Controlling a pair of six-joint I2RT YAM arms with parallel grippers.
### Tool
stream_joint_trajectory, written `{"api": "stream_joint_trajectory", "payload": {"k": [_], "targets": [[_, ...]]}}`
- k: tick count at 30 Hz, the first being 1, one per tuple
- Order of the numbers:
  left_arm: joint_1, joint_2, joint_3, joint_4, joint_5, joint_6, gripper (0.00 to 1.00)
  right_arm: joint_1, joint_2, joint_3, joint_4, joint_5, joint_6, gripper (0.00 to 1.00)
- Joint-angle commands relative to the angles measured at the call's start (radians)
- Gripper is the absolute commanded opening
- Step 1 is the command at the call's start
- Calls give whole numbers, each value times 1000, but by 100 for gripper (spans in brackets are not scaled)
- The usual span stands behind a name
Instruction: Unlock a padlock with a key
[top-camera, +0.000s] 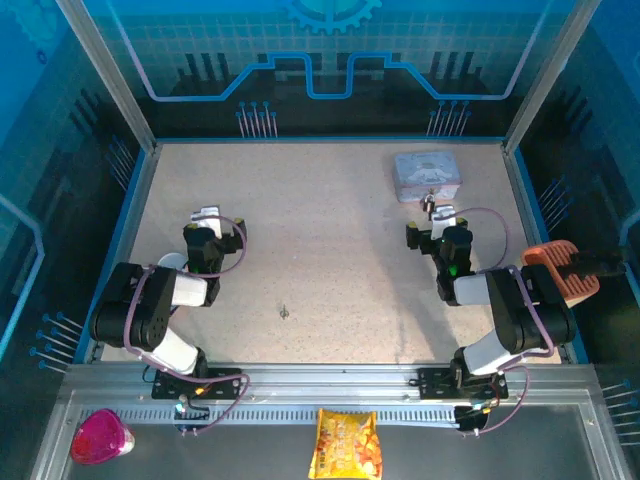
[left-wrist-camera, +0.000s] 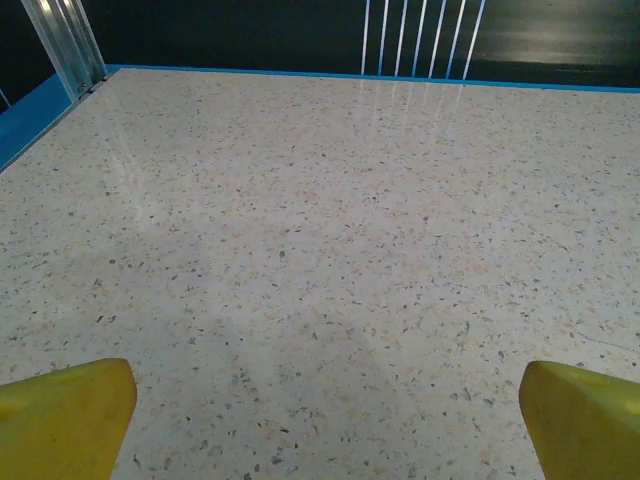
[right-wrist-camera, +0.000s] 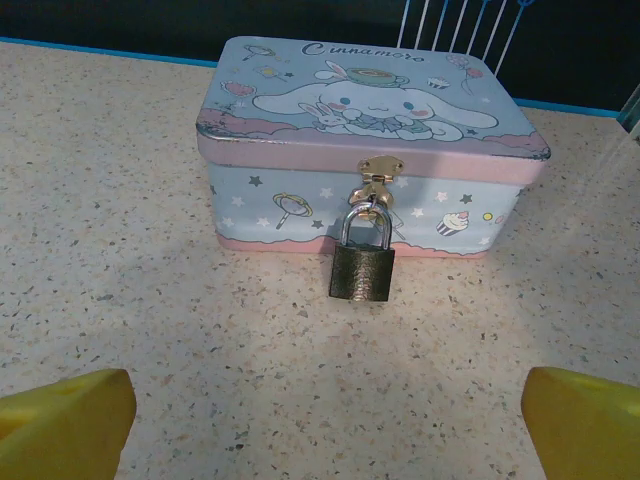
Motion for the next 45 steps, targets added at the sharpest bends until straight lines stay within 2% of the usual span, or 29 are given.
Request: {"api": "stream_joint_trajectory", "payload": {"k": [1, 9, 29, 35, 38, 39, 41, 43, 45], "targets": [[5, 1, 7, 14, 5, -15, 99, -3, 7, 10, 29, -4, -4, 100], [5, 0, 7, 14, 4, -15, 99, -22, 6, 18, 7, -43, 4, 100], [4, 1, 2, 24, 5, -9, 99, -22, 6, 17, 10, -43, 4, 100], [-46, -32, -89, 179, 27, 66, 99, 8, 1, -33, 104, -96, -56, 100], [-97, -112, -148, 234, -21, 119, 99, 18, -12, -67, 156, -108, -73, 100], [-129, -167, -153, 203, -46, 149, 99, 21, -29, -81, 165, -116, -80, 100], [-174, -289, -117, 30, -68, 169, 99, 55, -99, -107, 144, -97, -109, 100], [-179, -436, -31, -265, -35, 93, 99, 112, -211, -93, 7, -61, -153, 100], [-180, -531, 49, -475, -2, 6, 99, 163, -292, -86, -70, -48, -189, 100]]}}
